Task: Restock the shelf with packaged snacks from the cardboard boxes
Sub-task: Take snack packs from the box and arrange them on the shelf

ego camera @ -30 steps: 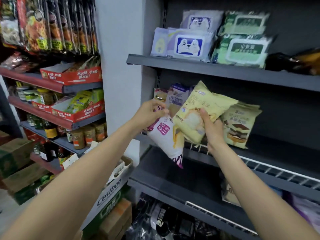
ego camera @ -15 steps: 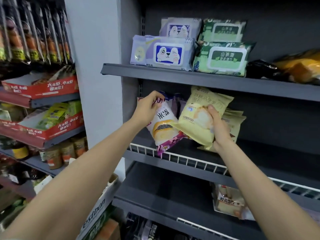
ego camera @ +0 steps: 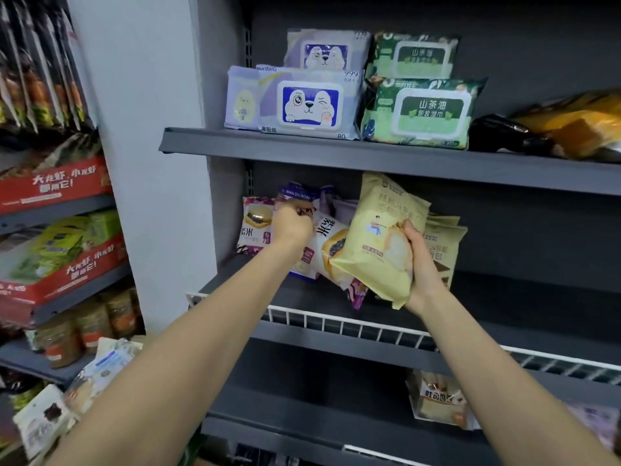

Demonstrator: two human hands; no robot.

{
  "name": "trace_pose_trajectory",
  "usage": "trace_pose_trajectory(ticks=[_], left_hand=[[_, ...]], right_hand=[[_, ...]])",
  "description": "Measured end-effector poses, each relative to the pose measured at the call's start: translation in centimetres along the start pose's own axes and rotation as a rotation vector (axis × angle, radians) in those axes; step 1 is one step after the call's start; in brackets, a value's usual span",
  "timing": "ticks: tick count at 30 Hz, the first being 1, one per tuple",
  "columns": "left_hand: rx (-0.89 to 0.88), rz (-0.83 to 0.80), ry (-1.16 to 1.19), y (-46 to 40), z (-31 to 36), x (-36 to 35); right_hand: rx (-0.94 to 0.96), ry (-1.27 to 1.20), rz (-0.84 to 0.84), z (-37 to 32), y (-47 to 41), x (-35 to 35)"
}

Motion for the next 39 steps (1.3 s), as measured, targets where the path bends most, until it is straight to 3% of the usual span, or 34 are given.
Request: trace_pose_trajectory(ticks=[3, 6, 7, 9, 11, 16, 19, 22, 26, 31, 39], left_hand=[[-0.091, -0.096, -0.179, 0.6, 0.7, -0.6], [-0.384, -0.117, -0.876, 1.7, 2.2, -0.6], [-0.502, -0.216, -1.046, 2.2, 2.4, -1.1], [-0.609, -0.441, -1.238, 2.7, 1.8, -1.6], [-0.659, -0.429, -1.299, 2.3, 1.2, -0.9], [-0.684, -0.180, -1.164, 1.3, -0.4, 2.1], [-0.458, -0.018, -0.973, 0.1, -3.2, 5.5], [-0.165, 0.160, -0.553, -1.7, -6.3, 9.3], [0.153, 0.268, -0.189, -4.9, -10.1, 11.2], [0.147, 0.311, -0.128, -8.6, -10.3, 10.3], [-0.053, 0.294, -0.113, -11.1, -12.2, 8.3]], right_hand=[[-0.006, 0.066, 0.025, -0.9, -0.7, 0.1], [-0.006, 0.117, 0.038, -1.4, -1.3, -0.1], [-0.003, 0.143, 0.042, -1.5, -1.5, -0.3], [-0.007, 0.176, 0.031, -1.7, -1.8, -0.8], [-0.034, 0.155, -0.002, -1.6, -2.1, -1.2], [-0.050, 0.085, -0.088, -0.2, -2.7, -2.9], [-0.024, 0.027, -0.061, 1.1, -3.6, -4.5], [-0.007, -0.006, -0.034, 2.3, -4.7, -5.6], [-0.020, 0.031, -0.043, 4.3, -6.3, -6.4], [0.049, 0.084, 0.031, 5.8, -8.7, -6.8], [0.133, 0.196, 0.161, 6.2, -11.0, -6.1]])
Point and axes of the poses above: each hand's wrist, its own y-axis away from the middle knuckle, its own x-axis out of the back of the hand, z = x × y, the point moved 5 cm from there along -y, towards the middle knuckle, and after that the axes turned 1 degree about x, right-handed, at the moved point
